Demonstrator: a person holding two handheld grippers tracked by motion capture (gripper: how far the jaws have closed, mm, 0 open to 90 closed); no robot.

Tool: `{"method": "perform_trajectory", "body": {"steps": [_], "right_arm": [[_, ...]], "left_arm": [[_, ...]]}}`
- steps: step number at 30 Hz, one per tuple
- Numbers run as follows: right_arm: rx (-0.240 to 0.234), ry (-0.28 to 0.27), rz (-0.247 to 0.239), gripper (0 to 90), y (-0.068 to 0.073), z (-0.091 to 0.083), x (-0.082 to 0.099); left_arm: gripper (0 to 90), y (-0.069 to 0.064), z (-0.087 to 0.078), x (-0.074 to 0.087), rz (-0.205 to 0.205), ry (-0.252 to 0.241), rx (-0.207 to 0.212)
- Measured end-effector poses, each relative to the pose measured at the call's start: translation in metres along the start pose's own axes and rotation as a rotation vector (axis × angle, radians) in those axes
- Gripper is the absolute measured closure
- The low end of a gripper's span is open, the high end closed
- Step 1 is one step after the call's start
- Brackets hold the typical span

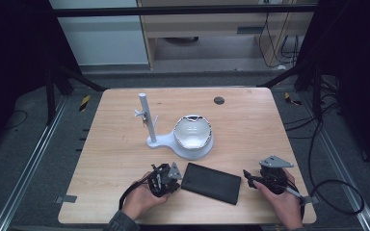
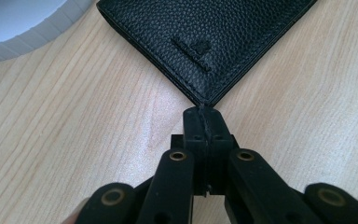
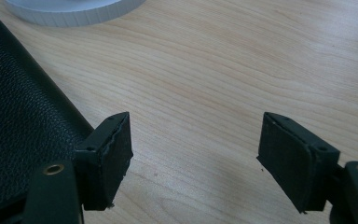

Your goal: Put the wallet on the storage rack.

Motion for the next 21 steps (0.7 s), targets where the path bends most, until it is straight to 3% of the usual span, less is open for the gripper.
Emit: {"method": "perform_trajectory", "body": {"steps": [21], "right_arm": [[-0.002,-0.001,-0.001,25.5,-0.0001,-0.0003,-0.0001]], "left_arm": [[89.3,0.0007,0.0053,-0.0006,0.007,0.009,0.010]]}}
Point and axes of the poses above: each handheld gripper's, and its own axes: z roughly forward along the jaws, x roughly out of its underside, y roughly to its left, the point moved 3 cm from there along z, roughly forward along the jaws, and after that the axes turned 6 degrees about -z, right-handed, at the moved point
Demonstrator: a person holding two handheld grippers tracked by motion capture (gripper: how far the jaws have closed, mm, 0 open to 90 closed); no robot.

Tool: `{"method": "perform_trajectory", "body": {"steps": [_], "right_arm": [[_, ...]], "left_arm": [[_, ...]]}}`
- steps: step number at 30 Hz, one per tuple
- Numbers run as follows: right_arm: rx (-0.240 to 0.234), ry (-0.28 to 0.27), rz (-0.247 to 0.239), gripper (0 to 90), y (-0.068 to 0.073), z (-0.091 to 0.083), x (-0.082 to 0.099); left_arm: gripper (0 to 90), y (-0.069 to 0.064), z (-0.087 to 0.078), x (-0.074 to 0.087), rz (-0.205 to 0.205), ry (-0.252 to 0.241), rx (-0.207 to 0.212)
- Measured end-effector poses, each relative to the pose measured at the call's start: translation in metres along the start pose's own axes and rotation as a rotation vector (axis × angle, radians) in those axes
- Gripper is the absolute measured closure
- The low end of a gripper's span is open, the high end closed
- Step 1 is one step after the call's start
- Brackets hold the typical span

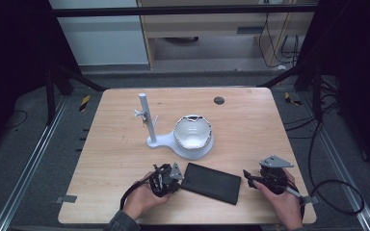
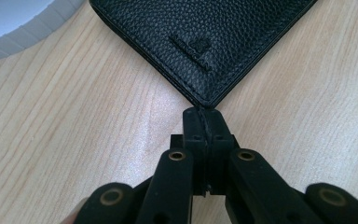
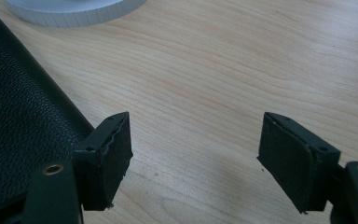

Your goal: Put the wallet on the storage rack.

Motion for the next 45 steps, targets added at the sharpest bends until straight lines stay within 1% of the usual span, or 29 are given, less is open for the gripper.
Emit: {"method": "perform_trajectory", "body": {"steps": [4,7,8,9,13,15,18,20,21,22,23,24,26,28,33,35,37,39,40,43,45], "right_arm": [[-0.001,-0.004,0.001,25.6,0.000,0.000,0.000],[-0.011,-0.009,0.001,25.6,0.002,-0.001,-0.001],[-0.016,-0.009,-0.005,25.5,0.003,-0.001,-0.002],[-0.018,-0.012,-0.016,25.4,0.003,-0.001,-0.002],[-0.067,-0.020,-0.017,24.5,0.010,0.000,-0.003],[-0.075,-0.012,-0.010,23.7,0.013,0.000,-0.003],[-0.077,-0.005,-0.006,23.8,0.013,0.002,-0.002],[-0.084,-0.001,0.006,24.1,0.012,0.003,-0.002],[-0.091,0.004,0.014,24.3,0.013,0.004,-0.001],[-0.092,0.005,0.012,24.4,0.013,0.004,-0.001],[-0.096,0.006,0.021,24.6,0.013,0.005,-0.001],[-0.103,0.004,0.029,25.0,0.013,0.005,-0.001],[-0.107,0.003,0.036,25.2,0.013,0.005,-0.001],[-0.115,0.004,0.042,25.5,0.013,0.006,0.000],[-0.124,0.001,0.046,25.0,0.014,0.006,-0.001],[-0.128,-0.008,0.037,23.7,0.015,0.005,-0.003],[-0.139,-0.026,0.027,21.8,0.018,0.002,-0.007],[-0.152,-0.036,0.027,19.7,0.023,-0.002,-0.012],[-0.154,-0.043,0.020,18.8,0.025,-0.003,-0.015],[-0.189,-0.071,0.007,15.1,0.035,-0.011,-0.029],[-0.214,-0.077,-0.004,13.7,0.041,-0.014,-0.036]], "left_arm": [[88.9,0.001,-0.001,0.000,-0.006,-0.014,0.002],[88.9,0.002,-0.004,0.000,-0.010,-0.026,0.006],[88.9,0.002,-0.005,0.000,-0.018,-0.032,0.013],[88.8,0.002,-0.006,-0.001,-0.023,-0.043,0.011],[88.4,0.004,-0.009,-0.002,-0.045,-0.080,0.023],[88.4,0.005,-0.011,-0.003,-0.052,-0.093,0.022],[88.5,0.005,-0.012,-0.005,-0.062,-0.117,0.025],[88.5,0.006,-0.013,-0.008,-0.068,-0.131,0.031],[88.6,0.005,-0.013,-0.009,-0.080,-0.146,0.033],[88.7,0.006,-0.014,-0.010,-0.083,-0.154,0.039],[88.7,0.006,-0.014,-0.011,-0.087,-0.162,0.050],[88.5,0.006,-0.014,-0.012,-0.088,-0.166,0.051],[88.5,0.006,-0.013,-0.014,-0.088,-0.167,0.049],[88.3,0.006,-0.010,-0.016,-0.098,-0.175,0.059],[87.8,0.007,-0.004,-0.021,-0.089,-0.161,0.048],[87.4,0.007,-0.004,-0.022,-0.086,-0.163,0.047],[86.9,0.008,-0.005,-0.022,-0.086,-0.163,0.051],[86.3,0.008,-0.005,-0.023,-0.086,-0.165,0.050],[86.0,0.008,-0.006,-0.024,-0.083,-0.162,0.046],[84.7,0.009,-0.008,-0.028,-0.082,-0.165,0.040],[84.3,0.010,-0.009,-0.031,-0.081,-0.165,0.038]]}}
Point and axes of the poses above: each handheld gripper's, and its own axes: z roughly forward along the jaws, x roughly out of its underside, y roughly to its left, the point moved 3 cm from there along z, roughly forward along the jaws, and after that the axes turned 6 degrees about -z, right-handed, at the moved point
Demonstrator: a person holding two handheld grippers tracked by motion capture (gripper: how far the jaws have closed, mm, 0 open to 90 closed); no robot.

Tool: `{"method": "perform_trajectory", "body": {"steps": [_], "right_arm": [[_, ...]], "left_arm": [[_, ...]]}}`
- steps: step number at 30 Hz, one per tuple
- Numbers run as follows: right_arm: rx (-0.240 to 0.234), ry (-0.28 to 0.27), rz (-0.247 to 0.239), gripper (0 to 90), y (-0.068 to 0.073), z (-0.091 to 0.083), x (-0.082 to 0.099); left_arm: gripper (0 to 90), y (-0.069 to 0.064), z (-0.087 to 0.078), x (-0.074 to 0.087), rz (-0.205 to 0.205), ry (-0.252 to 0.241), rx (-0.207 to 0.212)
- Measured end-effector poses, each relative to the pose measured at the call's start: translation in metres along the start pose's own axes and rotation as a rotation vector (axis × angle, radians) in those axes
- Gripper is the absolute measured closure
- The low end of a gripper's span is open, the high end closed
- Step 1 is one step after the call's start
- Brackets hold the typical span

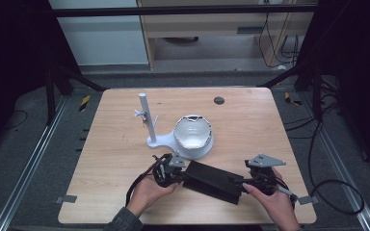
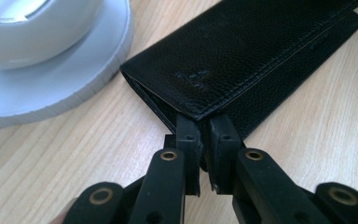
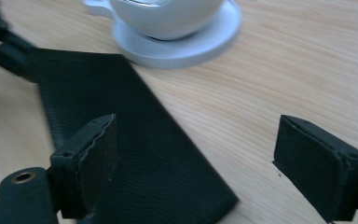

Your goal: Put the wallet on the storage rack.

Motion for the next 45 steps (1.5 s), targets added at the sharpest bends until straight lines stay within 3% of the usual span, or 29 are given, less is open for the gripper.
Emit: {"method": "perform_trajectory", "body": {"steps": [6,20,31,45], "right_arm": [[-0.057,0.034,-0.082,12.3,0.022,0.007,-0.015],[-0.153,0.104,-0.188,10.8,0.050,0.021,-0.029],[-0.166,0.165,-0.234,15.0,0.057,0.037,-0.026],[-0.133,0.226,-0.252,23.1,0.056,0.051,-0.022]], "left_arm": [[83.7,0.001,0.002,-0.005,0.000,0.009,-0.002],[82.3,0.007,0.002,-0.009,-0.005,0.025,-0.006],[84.0,0.008,0.006,-0.014,-0.006,0.026,-0.013],[84.2,0.008,0.006,-0.015,-0.011,0.027,-0.007]]}}
Point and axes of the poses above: each handheld gripper's, and its own axes: z roughly forward along the jaws, x roughly out of its underside, y roughly to its left, the point moved 3 cm from there along z, roughly forward along the jaws, and after that the axes turned 6 degrees about -z, right-handed, at the moved point
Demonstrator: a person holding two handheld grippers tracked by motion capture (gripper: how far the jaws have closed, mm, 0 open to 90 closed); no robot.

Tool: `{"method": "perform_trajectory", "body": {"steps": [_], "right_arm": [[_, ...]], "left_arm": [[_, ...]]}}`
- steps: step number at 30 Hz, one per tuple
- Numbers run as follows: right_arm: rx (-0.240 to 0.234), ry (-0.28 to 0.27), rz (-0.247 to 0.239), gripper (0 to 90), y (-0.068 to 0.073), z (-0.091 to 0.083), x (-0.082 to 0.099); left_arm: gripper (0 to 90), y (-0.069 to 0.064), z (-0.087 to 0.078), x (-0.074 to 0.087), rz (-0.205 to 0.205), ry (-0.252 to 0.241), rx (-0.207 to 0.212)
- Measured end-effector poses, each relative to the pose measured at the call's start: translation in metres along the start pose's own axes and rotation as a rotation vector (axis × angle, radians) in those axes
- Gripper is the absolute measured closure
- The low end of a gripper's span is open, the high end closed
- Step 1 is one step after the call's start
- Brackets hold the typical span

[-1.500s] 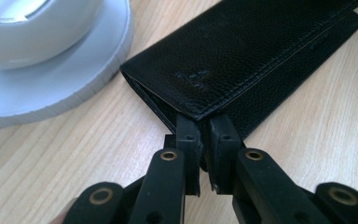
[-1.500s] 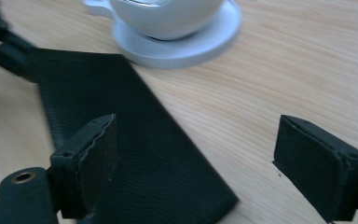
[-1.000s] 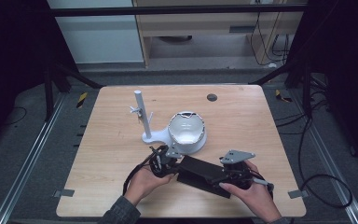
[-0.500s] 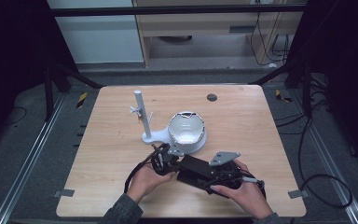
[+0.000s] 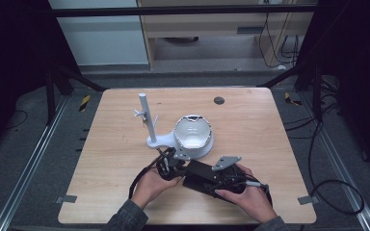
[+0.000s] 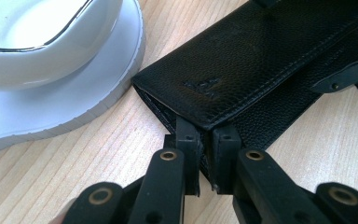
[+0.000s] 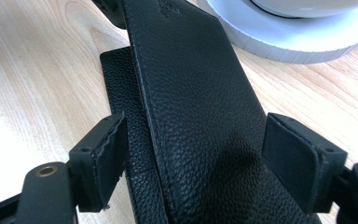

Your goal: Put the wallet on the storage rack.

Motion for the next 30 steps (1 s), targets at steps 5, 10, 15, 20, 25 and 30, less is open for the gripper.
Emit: {"method": "perform_trajectory", "body": {"steps": [5,10,15,20,25,30], "right_arm": [[0.019,0.024,-0.015,25.8,0.001,0.004,0.000],[0.090,0.032,-0.048,43.7,0.002,0.003,0.001],[0.143,0.009,-0.083,62.3,0.001,0.000,0.000],[0.187,-0.005,-0.150,78.7,0.001,-0.006,-0.004],[0.197,-0.031,-0.177,82.8,-0.002,-0.015,-0.002],[0.204,-0.088,-0.173,83.6,-0.006,-0.027,0.003]], "left_arm": [[84.3,0.000,-0.001,-0.003,-0.001,-0.007,0.002],[84.3,-0.001,-0.004,-0.006,-0.005,-0.017,0.003],[84.2,-0.004,-0.009,-0.013,-0.008,-0.041,0.014],[74.4,-0.007,-0.013,-0.016,-0.012,-0.041,0.002],[39.8,-0.007,-0.017,-0.012,-0.042,-0.034,-0.025],[19.3,-0.007,-0.021,-0.010,-0.024,-0.066,0.007]]}}
Point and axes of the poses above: each handheld gripper's, and its own axes: z roughly forward along the jaws, x roughly out of its underside, y roughly to its left, the point moved 3 cm from there along z, roughly forward along the jaws, and after that the axes turned 6 degrees about -z, right-handed, at the moved point
